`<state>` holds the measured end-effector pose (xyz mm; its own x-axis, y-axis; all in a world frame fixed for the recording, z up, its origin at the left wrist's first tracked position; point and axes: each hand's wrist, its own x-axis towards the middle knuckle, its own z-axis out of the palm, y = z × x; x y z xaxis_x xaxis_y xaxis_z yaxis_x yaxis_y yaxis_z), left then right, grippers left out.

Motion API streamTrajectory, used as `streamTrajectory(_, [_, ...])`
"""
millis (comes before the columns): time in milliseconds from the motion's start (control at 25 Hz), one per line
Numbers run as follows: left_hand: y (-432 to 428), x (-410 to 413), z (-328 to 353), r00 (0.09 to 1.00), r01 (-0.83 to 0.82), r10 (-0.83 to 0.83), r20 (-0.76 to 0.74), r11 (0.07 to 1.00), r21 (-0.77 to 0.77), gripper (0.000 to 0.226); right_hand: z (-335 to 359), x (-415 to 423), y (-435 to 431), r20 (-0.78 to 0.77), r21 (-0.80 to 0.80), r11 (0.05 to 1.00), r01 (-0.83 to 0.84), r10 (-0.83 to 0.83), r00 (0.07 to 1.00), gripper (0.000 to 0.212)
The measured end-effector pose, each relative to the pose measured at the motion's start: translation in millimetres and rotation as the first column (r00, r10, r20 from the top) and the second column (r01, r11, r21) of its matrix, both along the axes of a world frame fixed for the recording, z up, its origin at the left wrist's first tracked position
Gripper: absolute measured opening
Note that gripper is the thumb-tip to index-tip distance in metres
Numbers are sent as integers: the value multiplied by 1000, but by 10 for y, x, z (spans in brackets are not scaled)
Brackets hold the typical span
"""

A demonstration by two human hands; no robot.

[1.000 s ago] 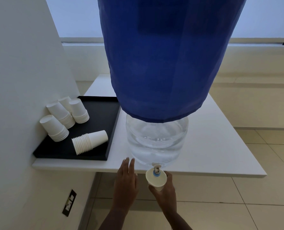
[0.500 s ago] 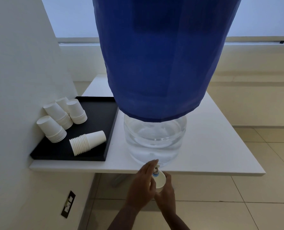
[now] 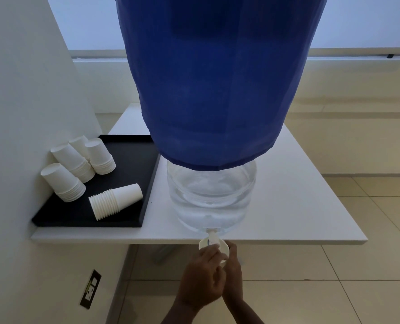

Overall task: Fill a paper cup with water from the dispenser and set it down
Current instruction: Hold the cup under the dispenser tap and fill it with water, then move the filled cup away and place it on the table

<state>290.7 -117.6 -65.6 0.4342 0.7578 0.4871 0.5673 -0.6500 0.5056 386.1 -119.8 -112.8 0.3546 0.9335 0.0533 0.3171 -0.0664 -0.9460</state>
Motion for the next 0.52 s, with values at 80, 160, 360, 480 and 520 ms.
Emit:
streamTrajectory(80, [-35,-56,-47,1000,-2,2,-6,1000,-1,20,-11,3,0,-11,12,1000,6,-5,1000,36])
streamTrajectory(160, [0,-121,-44,999,-43,43,3,999,10,19,-14,1,-19,-21,7,1000,22,-22,1000,43])
streamTrajectory(360, [96,-286,-49,969,-238,237,72,971,9,18,-82,54,-196,1,-18,999,40,-40,999,56])
streamTrajectory(480, [105,-378,-105,949,-307,305,79,951,17,24,-158,170,-343,-27,-57,995,82,-84,996,74])
streamTrajectory(520, [107,-395,-124,947,-316,314,73,948,26,26,-156,236,-398,-36,-59,991,118,-120,992,80])
